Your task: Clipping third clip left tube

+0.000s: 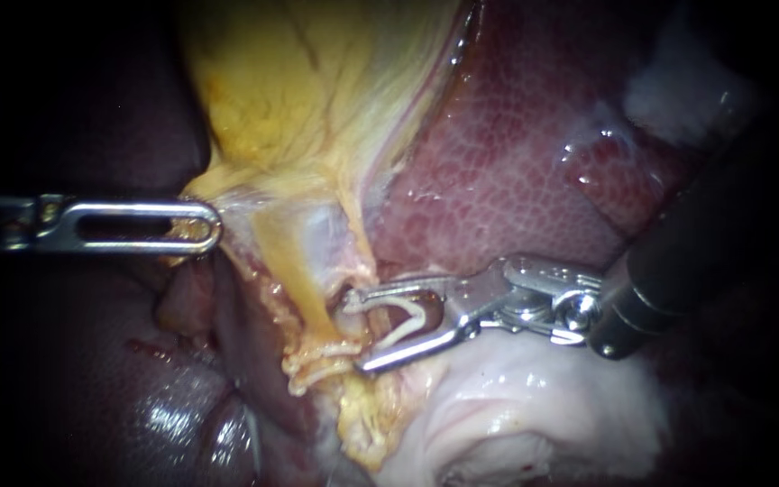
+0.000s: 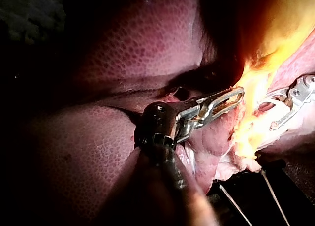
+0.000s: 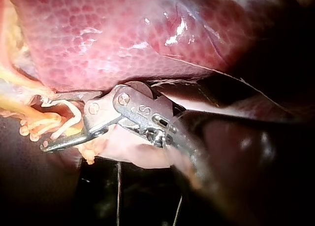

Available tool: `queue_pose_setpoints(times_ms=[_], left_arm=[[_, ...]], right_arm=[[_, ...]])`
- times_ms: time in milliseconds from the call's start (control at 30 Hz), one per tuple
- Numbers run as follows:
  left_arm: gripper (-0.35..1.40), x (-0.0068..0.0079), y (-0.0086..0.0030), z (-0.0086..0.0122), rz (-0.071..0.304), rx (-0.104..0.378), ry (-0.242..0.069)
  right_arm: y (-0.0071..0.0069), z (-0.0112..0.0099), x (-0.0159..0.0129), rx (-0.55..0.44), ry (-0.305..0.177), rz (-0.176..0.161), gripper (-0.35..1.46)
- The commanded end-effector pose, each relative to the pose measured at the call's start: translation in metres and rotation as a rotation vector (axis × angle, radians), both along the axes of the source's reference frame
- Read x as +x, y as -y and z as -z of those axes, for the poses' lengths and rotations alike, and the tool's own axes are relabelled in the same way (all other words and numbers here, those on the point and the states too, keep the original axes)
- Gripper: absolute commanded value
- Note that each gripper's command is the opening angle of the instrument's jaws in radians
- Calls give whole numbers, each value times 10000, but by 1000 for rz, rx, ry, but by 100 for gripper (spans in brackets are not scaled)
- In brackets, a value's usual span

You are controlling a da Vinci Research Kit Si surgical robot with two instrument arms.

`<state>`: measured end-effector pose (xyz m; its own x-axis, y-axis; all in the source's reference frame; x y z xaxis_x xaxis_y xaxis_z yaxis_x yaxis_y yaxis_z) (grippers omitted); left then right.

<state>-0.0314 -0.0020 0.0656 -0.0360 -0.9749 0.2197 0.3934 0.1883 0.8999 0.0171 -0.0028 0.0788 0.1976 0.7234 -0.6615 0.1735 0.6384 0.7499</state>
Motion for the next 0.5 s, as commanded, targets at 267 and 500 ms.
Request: queue_pose_setpoints(times_ms=[267,500], left_arm=[[-35,-1,1,2,1,0,-1],[-35,-1,1,2,1,0,-2]], right_arm=[[5,-11,22,-6,-1,4,60],[14,-7,32,-5,-20,31,60]])
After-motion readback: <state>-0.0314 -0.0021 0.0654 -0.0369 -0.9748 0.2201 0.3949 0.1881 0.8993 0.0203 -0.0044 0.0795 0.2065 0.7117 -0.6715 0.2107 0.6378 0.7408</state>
